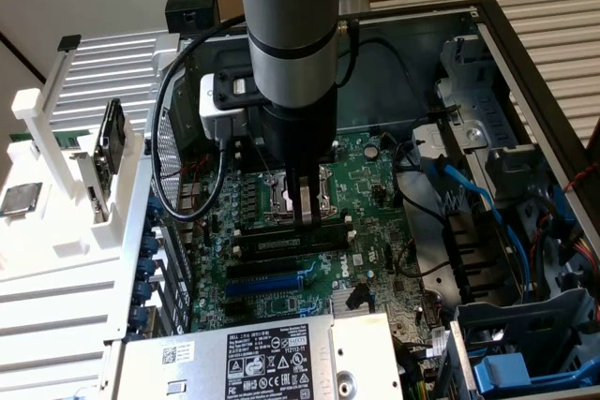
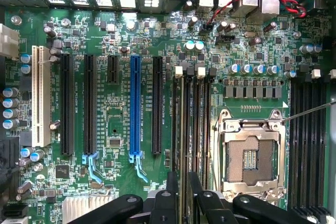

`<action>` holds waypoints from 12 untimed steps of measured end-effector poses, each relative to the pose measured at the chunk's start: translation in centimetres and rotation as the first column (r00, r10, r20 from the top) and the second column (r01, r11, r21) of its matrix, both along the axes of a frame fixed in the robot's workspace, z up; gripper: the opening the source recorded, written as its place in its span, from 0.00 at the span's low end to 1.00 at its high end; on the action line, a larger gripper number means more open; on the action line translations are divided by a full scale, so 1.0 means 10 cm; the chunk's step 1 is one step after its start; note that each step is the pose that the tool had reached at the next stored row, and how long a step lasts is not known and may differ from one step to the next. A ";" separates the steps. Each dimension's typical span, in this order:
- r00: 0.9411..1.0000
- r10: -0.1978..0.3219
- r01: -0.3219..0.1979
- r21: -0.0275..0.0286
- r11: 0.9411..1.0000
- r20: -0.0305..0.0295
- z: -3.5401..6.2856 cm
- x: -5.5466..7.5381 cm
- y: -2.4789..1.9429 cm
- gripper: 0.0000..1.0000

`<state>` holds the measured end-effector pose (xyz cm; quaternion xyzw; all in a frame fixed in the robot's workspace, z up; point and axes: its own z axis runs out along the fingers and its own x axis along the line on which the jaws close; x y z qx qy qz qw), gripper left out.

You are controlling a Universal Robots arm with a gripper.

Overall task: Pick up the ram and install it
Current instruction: 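Press down the ram until it locks into place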

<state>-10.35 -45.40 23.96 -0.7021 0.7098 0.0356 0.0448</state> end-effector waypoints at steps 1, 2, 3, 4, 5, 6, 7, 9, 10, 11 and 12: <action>1.000 0.000 0.000 0.000 1.000 0.000 0.000 0.00 0.000 0.22; 1.000 0.000 0.000 0.000 1.000 0.000 0.000 0.00 0.000 0.22; 1.000 0.000 0.000 0.000 1.000 0.000 0.000 0.00 0.000 0.22; 1.000 0.000 0.000 0.000 1.000 0.000 0.000 0.00 0.000 0.22; 1.000 0.000 0.000 0.000 1.000 0.000 0.000 0.00 0.000 0.22; 1.000 0.000 0.000 0.000 1.000 0.000 0.000 0.00 0.000 0.20; 1.000 0.000 0.000 0.000 1.000 0.000 0.000 0.00 0.000 0.13; 1.000 0.000 0.000 0.000 1.000 0.000 0.000 0.00 0.000 0.10; 1.000 0.000 0.000 0.000 1.000 0.000 0.000 0.00 0.000 0.10; 1.000 0.000 0.000 0.000 1.000 0.000 0.000 0.00 0.000 0.10; 1.000 0.000 0.000 0.000 1.000 0.000 0.000 0.00 0.000 0.10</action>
